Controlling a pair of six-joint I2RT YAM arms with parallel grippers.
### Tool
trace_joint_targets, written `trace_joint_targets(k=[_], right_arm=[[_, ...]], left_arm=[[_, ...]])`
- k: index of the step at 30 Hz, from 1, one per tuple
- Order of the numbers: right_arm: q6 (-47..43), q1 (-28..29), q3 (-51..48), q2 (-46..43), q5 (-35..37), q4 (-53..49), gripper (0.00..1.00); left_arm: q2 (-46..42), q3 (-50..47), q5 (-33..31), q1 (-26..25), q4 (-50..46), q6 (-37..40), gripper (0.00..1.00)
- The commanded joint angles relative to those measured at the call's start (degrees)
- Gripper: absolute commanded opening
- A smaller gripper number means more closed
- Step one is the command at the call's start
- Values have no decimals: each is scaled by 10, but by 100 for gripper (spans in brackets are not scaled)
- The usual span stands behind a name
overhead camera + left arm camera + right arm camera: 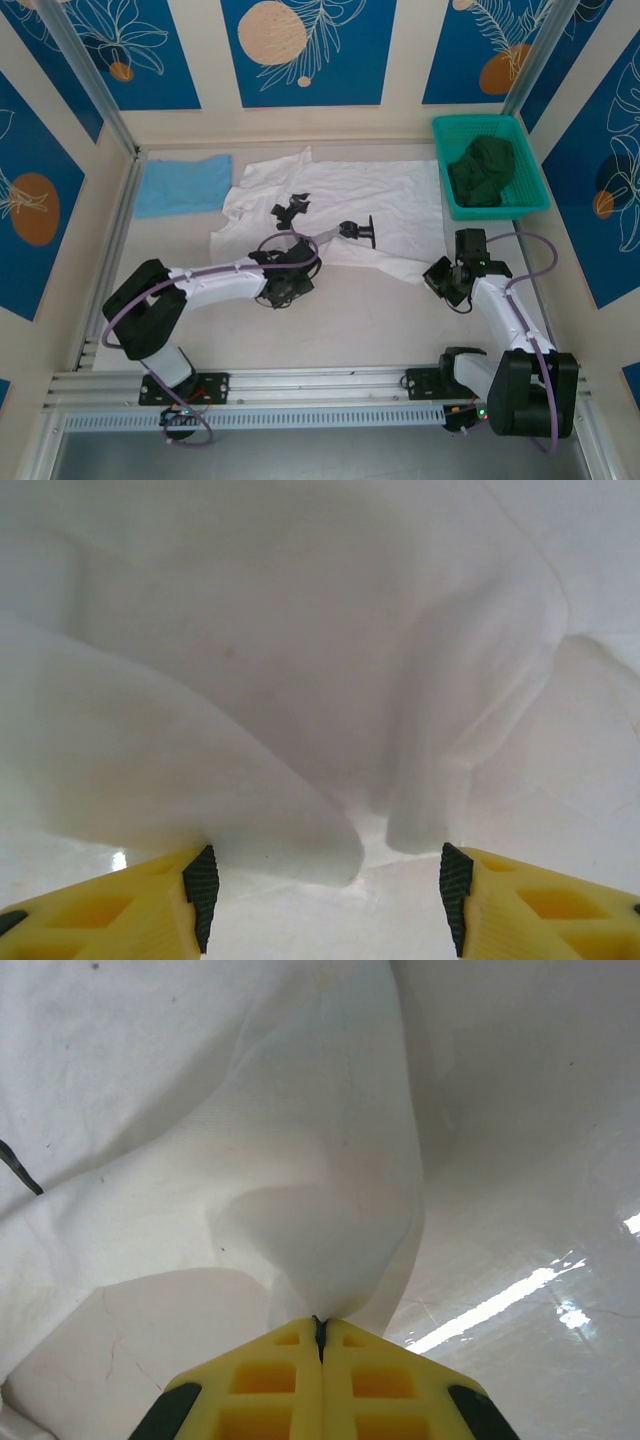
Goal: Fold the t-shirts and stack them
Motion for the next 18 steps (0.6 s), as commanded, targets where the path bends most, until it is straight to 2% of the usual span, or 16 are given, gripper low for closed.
trace_joint_targets(k=[1, 7, 16, 18], right_arm=[[-6, 4, -5, -11, -6, -3, 0], [-5, 6, -5, -11, -7, 0, 0], [-5, 8, -5, -13, -3, -3, 0], [-4, 8, -5, -14, -3, -4, 0]], left_arm=[[-30, -22, -30, -11, -22, -50, 62], [-28, -34, -29, -11, -10, -68, 58], [-14, -24, -25, -3, 1, -57, 38], [-11, -25, -21, 0, 4, -55, 38]])
